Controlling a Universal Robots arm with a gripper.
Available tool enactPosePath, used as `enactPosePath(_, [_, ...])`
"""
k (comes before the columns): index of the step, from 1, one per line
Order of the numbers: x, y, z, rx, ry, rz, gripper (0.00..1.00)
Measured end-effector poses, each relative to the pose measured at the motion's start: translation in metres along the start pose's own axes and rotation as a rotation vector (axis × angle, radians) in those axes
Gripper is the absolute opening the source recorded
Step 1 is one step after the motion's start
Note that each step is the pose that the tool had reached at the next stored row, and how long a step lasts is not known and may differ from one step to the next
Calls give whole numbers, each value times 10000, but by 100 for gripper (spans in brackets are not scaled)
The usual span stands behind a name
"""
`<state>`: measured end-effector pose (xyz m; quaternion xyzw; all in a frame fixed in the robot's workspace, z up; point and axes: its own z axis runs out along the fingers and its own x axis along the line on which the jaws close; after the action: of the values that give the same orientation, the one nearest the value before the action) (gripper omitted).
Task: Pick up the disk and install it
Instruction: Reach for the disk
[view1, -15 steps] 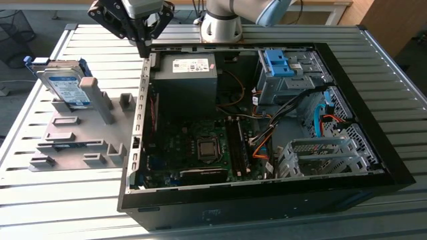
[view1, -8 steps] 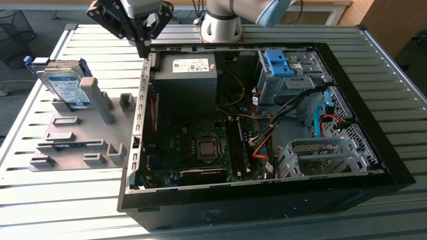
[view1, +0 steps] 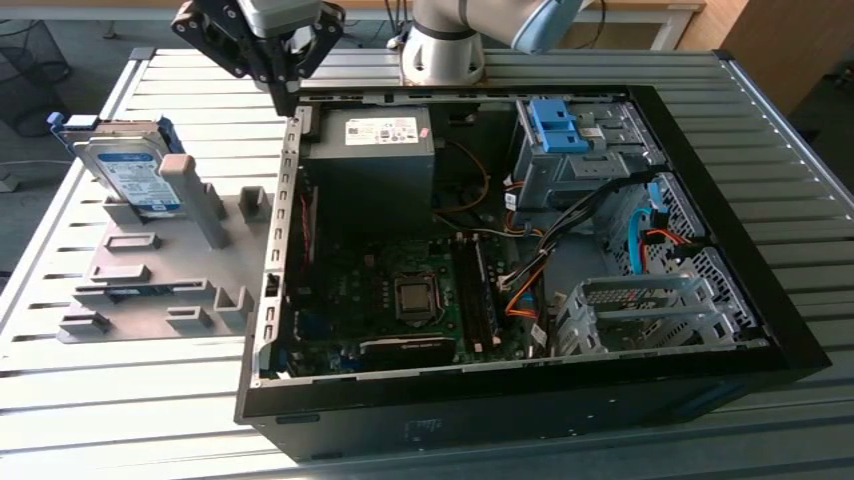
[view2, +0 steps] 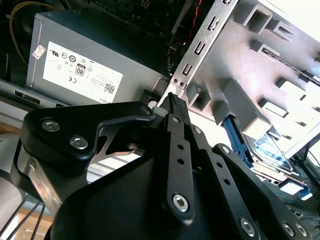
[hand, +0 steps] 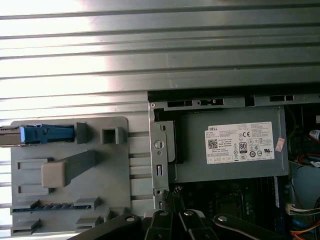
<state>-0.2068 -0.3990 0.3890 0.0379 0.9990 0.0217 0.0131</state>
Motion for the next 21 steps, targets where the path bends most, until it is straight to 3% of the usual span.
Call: enactPosePath(21, [72, -6, 3, 0, 0, 0, 11])
